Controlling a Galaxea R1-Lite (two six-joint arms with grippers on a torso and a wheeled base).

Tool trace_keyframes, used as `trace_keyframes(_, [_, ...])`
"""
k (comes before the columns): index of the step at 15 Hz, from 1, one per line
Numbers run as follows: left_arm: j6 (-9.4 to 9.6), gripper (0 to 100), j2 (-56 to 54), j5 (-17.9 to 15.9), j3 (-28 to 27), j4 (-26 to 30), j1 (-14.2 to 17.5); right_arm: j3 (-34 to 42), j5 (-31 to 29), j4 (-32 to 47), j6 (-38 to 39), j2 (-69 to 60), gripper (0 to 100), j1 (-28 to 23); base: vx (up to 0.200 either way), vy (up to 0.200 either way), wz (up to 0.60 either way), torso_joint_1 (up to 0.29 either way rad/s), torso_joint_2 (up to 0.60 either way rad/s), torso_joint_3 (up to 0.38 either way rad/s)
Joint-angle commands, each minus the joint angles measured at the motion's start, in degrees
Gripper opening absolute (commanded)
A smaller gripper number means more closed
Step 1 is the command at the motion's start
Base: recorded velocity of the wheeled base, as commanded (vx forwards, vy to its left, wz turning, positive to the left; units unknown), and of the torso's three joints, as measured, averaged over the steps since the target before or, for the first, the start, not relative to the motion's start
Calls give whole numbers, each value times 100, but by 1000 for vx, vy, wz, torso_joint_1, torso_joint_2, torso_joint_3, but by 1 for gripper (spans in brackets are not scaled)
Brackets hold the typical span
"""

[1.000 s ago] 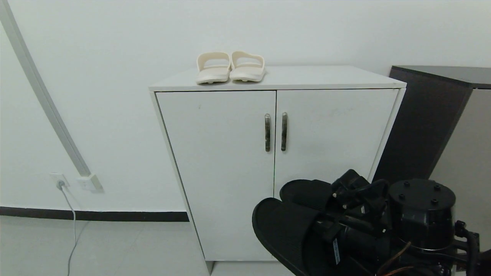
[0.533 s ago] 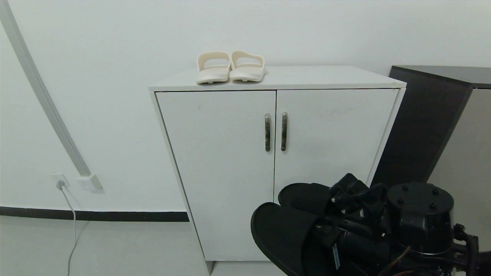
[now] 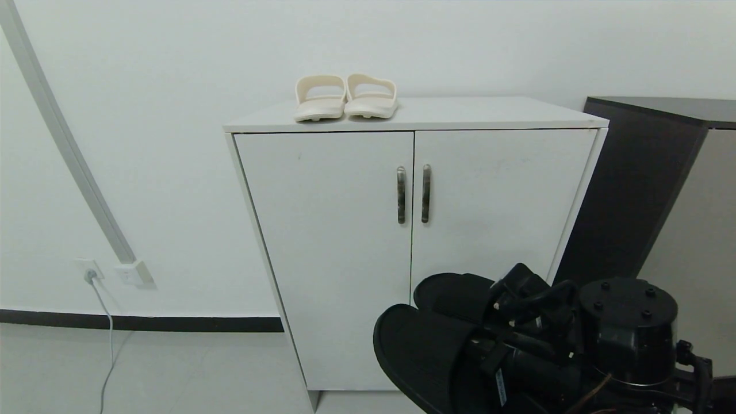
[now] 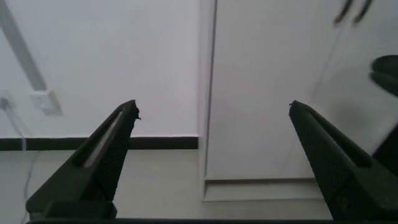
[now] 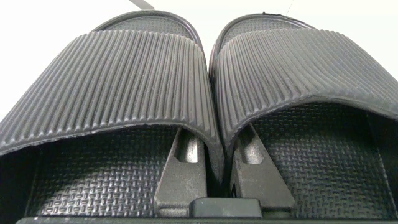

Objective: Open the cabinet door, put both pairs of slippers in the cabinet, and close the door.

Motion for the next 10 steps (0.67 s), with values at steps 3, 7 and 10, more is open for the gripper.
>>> trace_keyframes(3, [-87, 100, 2762, -1516, -1097, -1046, -242, -7, -3, 2, 2, 24, 0, 5, 0, 0, 0, 0, 0, 0])
trace_keyframes(7, [-96, 100, 4371, -1683, -1800, -2153, -1156, 2, 5, 2, 2, 16, 0, 5, 0, 0, 0, 0, 0, 0])
trace_keyframes(10, [-122, 100, 5065, -1683, -2486, -2258, -2140, 2, 5, 10, 2, 16, 0, 5, 0, 0, 0, 0, 0, 0])
